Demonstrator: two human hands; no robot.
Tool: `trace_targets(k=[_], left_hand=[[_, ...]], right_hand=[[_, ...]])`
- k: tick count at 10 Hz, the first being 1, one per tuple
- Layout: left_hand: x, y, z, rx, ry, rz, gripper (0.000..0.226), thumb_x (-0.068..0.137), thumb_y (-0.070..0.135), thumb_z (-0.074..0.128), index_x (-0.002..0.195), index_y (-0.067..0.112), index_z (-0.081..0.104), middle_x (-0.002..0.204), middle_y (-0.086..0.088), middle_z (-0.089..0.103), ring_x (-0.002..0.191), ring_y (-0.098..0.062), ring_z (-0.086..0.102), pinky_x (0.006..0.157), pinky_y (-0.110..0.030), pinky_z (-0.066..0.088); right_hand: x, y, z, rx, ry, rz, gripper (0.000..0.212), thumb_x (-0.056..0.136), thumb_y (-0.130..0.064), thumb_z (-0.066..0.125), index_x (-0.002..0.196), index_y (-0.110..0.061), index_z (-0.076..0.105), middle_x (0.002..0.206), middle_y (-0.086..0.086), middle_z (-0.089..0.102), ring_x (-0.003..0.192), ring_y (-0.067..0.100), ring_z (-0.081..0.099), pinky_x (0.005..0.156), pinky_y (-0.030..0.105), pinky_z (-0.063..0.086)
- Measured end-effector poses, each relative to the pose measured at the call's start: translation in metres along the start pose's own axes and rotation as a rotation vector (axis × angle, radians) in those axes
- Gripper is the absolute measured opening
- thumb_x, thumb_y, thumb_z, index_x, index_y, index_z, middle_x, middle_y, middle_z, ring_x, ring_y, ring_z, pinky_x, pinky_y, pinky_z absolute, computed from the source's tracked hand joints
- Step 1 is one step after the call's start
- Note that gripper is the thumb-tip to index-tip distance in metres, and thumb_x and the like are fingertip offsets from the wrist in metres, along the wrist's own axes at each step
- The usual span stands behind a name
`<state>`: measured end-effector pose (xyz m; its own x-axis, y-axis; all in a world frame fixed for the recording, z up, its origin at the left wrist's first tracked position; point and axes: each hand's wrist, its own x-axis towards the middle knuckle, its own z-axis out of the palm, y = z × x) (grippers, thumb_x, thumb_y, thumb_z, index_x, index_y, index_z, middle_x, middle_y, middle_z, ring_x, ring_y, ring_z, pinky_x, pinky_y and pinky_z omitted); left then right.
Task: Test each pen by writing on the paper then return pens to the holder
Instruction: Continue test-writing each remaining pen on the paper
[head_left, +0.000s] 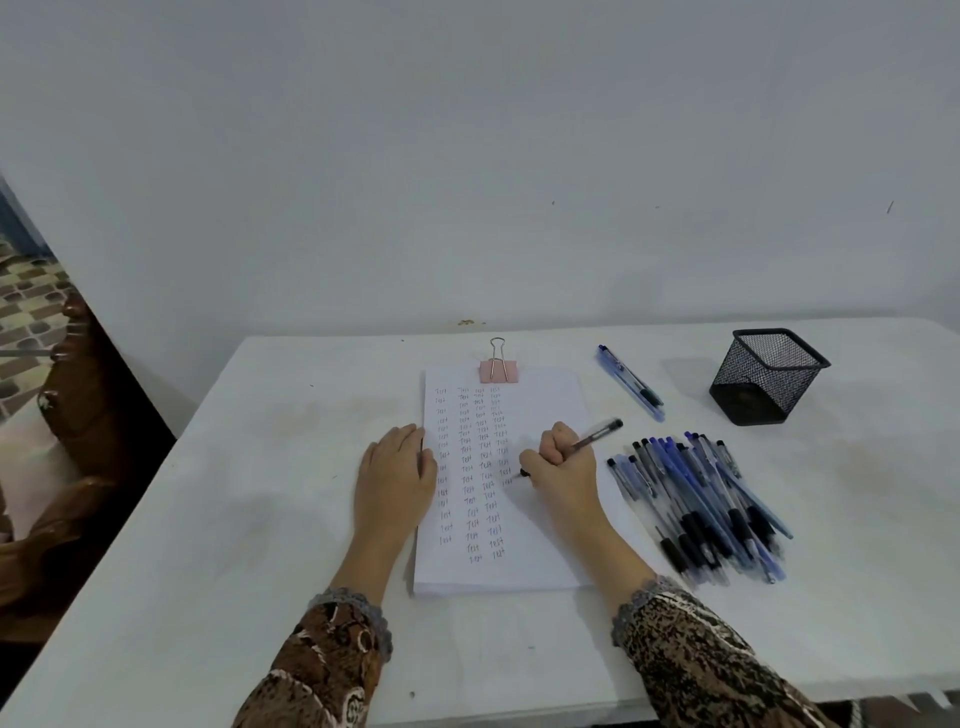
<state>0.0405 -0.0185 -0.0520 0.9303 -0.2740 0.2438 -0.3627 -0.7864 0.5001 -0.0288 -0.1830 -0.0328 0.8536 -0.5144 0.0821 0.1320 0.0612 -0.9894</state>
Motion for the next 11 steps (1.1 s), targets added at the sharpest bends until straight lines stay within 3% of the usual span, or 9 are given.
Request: trace_targets(k=[2, 6, 11], left_hand=[[-0.0004, 0.0, -0.0008, -0.003, -0.012, -0.007, 0.042, 0.097, 0.022, 0.037, 0.137, 0.01, 0.043, 0.144, -0.002, 0.042, 0.135, -0.016, 0.032, 0.116, -0.033, 0.018], [0.0005, -0.0013, 0.0006, 0.012, -0.013, -0.003, 0.042, 0.097, 0.022, 0.037, 0.137, 0.01, 0.043, 0.144, -0.002, 0.042, 0.135, -0.016, 0.033, 0.116, -0.033, 0.019], [0.0025, -0.0056, 0.0048, 0.025, -0.027, 0.007, 0.043, 0.097, 0.023, 0.036, 0.137, 0.011, 0.043, 0.144, -0.002, 0.042, 0.136, -0.016, 0.032, 0.116, -0.035, 0.019]], right_hand=[[-0.0069, -0.0021, 0.0055, -0.095, -0.046, -0.009, 0.052, 0.07, 0.02, 0.048, 0.053, -0.021, 0.02, 0.061, -0.007, 0.021, 0.05, 0.004, 0.018, 0.055, 0.02, 0.017], [-0.0085, -0.003, 0.0057, -0.153, -0.03, -0.026, 0.053, 0.069, 0.019, 0.051, 0.049, -0.022, 0.022, 0.06, -0.008, 0.023, 0.047, 0.002, 0.022, 0.051, 0.013, 0.021], [-0.007, -0.003, 0.0035, -0.221, -0.032, -0.047, 0.052, 0.068, 0.016, 0.052, 0.049, -0.021, 0.02, 0.058, -0.009, 0.021, 0.049, 0.004, 0.02, 0.051, 0.017, 0.019]])
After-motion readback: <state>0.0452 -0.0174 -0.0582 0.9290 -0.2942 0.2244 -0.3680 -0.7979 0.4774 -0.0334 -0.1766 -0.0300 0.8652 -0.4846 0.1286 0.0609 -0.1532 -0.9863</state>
